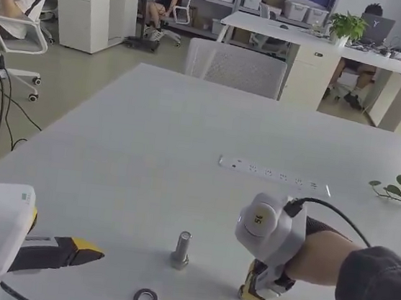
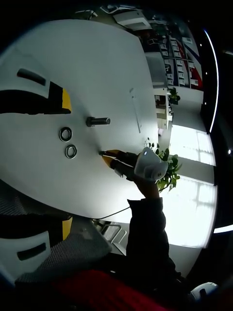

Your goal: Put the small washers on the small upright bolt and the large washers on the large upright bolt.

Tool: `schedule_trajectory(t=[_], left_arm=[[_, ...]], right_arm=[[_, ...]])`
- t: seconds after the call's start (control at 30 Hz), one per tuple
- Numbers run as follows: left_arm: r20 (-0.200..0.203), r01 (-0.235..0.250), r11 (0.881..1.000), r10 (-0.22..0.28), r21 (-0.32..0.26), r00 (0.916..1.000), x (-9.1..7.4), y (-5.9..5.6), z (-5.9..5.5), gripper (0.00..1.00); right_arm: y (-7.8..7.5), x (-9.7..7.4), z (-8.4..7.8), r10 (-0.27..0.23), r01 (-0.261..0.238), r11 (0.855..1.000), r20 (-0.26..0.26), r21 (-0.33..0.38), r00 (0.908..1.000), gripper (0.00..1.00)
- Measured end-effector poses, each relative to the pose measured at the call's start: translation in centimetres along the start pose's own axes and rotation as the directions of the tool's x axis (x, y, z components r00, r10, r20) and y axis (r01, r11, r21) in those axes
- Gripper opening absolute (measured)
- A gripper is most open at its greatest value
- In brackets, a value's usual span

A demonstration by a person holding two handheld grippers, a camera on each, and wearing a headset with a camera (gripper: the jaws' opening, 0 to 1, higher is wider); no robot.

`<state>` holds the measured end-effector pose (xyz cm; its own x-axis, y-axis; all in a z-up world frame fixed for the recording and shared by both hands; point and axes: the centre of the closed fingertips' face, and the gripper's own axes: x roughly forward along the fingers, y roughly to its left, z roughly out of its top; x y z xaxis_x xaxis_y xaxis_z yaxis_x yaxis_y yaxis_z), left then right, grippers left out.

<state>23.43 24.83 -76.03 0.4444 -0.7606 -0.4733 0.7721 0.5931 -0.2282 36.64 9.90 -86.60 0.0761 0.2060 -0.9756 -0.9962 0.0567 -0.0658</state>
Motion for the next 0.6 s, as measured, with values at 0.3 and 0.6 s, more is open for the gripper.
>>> schedule_trajectory(t=[0.3, 0.6], left_arm=[[0.002, 0.000, 1.000, 0.000, 0.002, 1.0000, -0.03, 0.01, 0.08, 0.84], [0.000, 0.003, 1.000, -0.003, 0.004, 1.0000, -0.03, -0.03, 0.13, 0.84]], right_arm=[[0.04, -0.10, 0.06, -0.001, 0.001, 1.000, 0.002, 0.005, 1.0000, 0.17], [0.10, -0.51, 0.21, -0.001, 0.000, 1.000, 0.018, 0.017, 0.9998, 0.22]])
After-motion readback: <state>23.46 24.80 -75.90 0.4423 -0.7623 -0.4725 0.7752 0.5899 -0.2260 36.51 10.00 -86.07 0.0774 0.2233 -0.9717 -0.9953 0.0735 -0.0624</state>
